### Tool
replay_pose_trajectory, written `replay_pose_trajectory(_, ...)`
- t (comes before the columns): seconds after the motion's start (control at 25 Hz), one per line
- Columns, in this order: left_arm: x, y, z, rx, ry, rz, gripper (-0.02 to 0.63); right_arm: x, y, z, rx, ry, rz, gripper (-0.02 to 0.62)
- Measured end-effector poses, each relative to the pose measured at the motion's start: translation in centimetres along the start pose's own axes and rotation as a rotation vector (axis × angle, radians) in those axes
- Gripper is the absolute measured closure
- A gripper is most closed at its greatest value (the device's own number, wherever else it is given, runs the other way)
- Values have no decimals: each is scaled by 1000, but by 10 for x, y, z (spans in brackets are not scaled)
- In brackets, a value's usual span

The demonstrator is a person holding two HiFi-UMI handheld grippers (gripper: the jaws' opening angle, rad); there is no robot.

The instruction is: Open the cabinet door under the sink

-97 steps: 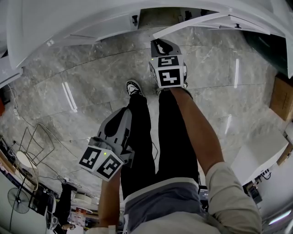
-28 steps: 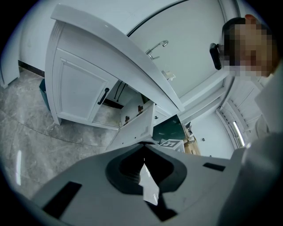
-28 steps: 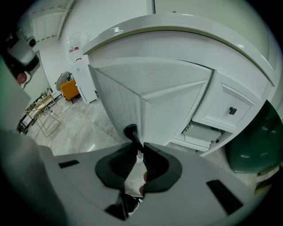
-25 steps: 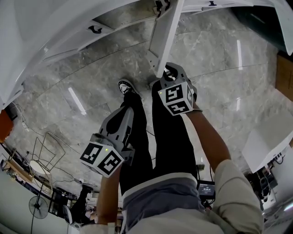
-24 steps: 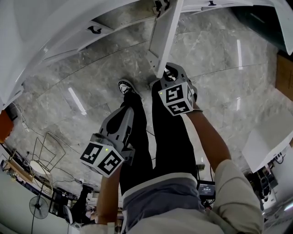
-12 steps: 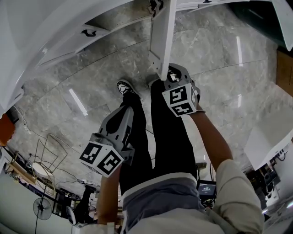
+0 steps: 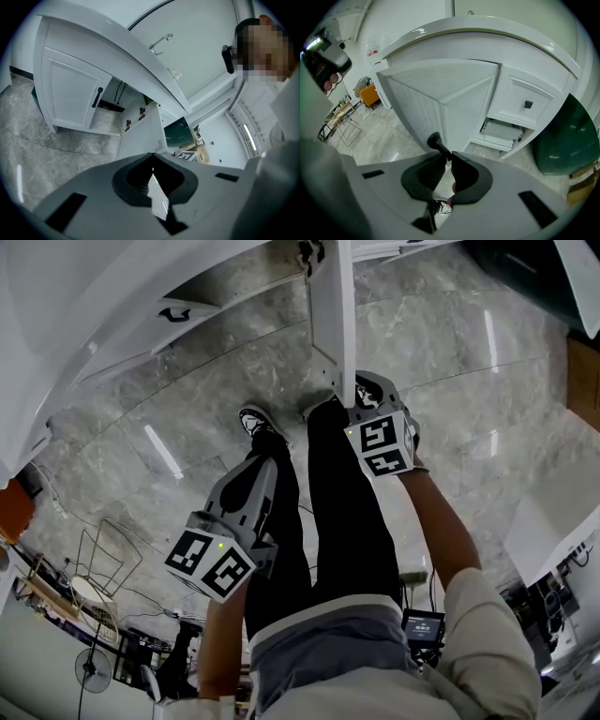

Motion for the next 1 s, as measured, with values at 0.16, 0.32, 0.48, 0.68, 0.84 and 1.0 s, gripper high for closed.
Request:
replay_pose_trajectory(0.16,-1,2,1,-7,-2,1,606,4,-6,0,6,-5,10,549)
replay_pose_trajectory(0.32,-1,-2,4,-4,3,4,606,7,-10,-1,2,1,9,549)
replay_pose_trajectory(0.48,-2,-9,9,1,13,16,606,11,-19,-4,-2,-4,1,551)
replay_pose_trajectory(0.68,-2,-12,15,2,16,8,606,19,-32,-6,-5,-13,-7,552)
replay_pose_trajectory(0.84,-5,-13,15,-33,33,59,606,25,-48,-10,4,-27,-3,554)
replay_pose_trajectory(1.0,-11,-15,23,-64,65,130,606,31,-67,-13,10,-29,-5,555)
Point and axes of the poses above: the fingertips, and each gripper's own axes: z forward along the fingers, y to its left, x out of its underside, the point moved 3 cm from there along -z, backward along the fingers, and after that the axes turned 7 degrees about x, right-handed, at the moved point
